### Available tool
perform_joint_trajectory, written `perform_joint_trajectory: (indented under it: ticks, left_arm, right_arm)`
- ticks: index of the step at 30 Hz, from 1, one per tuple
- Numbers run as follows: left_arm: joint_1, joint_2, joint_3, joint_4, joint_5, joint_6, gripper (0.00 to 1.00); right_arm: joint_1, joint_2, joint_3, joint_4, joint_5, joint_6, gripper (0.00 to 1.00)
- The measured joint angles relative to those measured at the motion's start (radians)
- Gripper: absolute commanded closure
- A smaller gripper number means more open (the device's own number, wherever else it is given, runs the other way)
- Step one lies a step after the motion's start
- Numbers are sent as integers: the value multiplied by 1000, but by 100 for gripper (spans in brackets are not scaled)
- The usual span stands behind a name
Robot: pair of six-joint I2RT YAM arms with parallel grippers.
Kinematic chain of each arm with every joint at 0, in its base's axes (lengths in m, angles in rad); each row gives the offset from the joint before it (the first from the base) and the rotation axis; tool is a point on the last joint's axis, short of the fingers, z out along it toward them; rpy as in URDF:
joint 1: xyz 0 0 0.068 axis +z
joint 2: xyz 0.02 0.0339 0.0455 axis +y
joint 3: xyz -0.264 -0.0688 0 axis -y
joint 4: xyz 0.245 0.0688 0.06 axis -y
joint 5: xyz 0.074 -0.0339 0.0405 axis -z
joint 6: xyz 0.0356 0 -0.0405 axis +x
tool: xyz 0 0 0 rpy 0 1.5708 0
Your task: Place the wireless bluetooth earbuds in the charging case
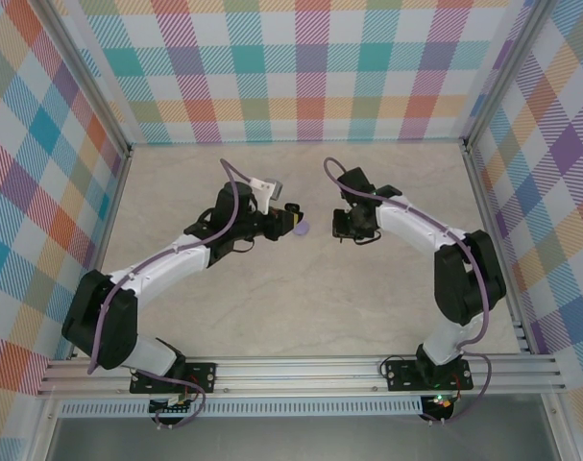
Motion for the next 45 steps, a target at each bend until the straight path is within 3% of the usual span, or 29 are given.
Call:
perform_joint_trajectory:
  ticks: [13, 24, 45]
  left_arm:
    - [0, 43, -44, 126, 53, -51, 99]
    - [0, 45, -105, 283, 153, -54, 99]
    - [-52, -54, -165, 476, 241, 104, 96]
  right_arm:
    - [0, -177, -19, 62, -54, -15, 75]
    - [-1, -261, -31, 138, -181, -27, 74]
    - [-1, -410, -80, 304, -360, -35, 73]
